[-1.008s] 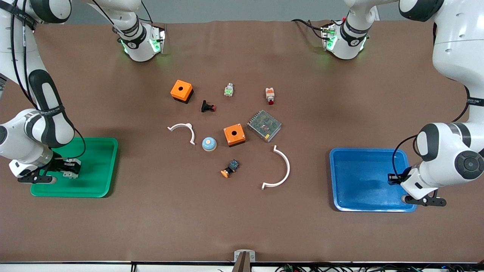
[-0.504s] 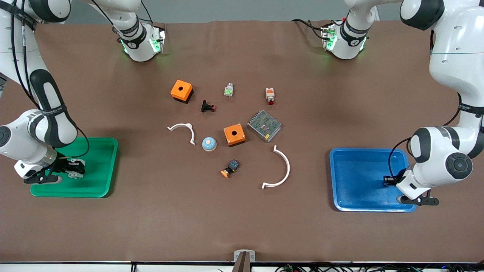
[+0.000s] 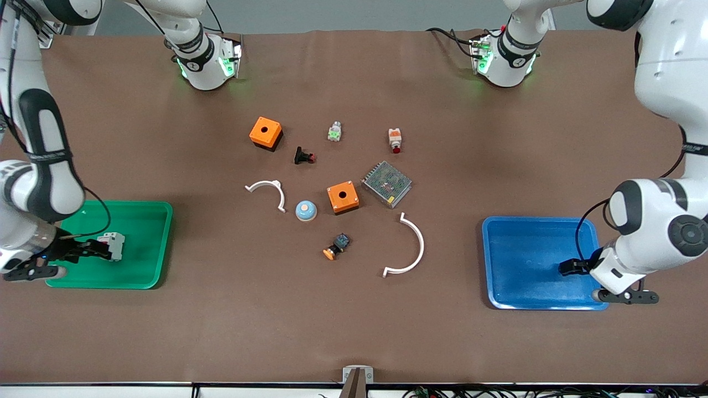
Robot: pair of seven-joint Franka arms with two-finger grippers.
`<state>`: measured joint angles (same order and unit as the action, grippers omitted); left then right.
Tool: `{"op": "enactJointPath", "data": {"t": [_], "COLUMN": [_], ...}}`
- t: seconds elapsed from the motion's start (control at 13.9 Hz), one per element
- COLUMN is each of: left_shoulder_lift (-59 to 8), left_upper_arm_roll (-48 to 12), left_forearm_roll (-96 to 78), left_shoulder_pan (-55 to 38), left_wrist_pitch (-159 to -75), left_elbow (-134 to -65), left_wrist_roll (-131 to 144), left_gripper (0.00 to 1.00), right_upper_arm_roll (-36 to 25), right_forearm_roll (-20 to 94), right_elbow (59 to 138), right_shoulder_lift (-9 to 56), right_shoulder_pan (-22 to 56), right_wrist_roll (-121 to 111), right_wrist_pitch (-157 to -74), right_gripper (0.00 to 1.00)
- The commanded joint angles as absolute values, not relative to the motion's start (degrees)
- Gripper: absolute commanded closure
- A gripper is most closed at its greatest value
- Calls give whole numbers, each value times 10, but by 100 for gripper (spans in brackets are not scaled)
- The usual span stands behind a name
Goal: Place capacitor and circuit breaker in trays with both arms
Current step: 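Lower the breaker into the green tray while the left gripper lowers the capacitor, then open both grippers and lift them away from the trays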
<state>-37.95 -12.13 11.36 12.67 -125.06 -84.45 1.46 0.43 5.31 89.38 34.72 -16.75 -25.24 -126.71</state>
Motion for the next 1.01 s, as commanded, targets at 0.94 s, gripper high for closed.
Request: {"op": "enactJointPath", "data": {"t": [0.94], "left_shoulder_lift": [-60], "left_upper_arm_roll": [-195], "left_forearm_roll": [107], "left_shoulder_pan": [130], "left_wrist_pitch": [-883], "left_elbow": [-832], "left_wrist_roll": [104], "left_gripper": [0], "right_upper_arm_roll": [11], "right_forearm_roll": [13], "right_elbow": [839], "right_shoulder_lift": [136], "right_shoulder_pan": [-45], "right_wrist_roll": [-15], "right_wrist_pitch": [-903], "right_gripper": [0]}}
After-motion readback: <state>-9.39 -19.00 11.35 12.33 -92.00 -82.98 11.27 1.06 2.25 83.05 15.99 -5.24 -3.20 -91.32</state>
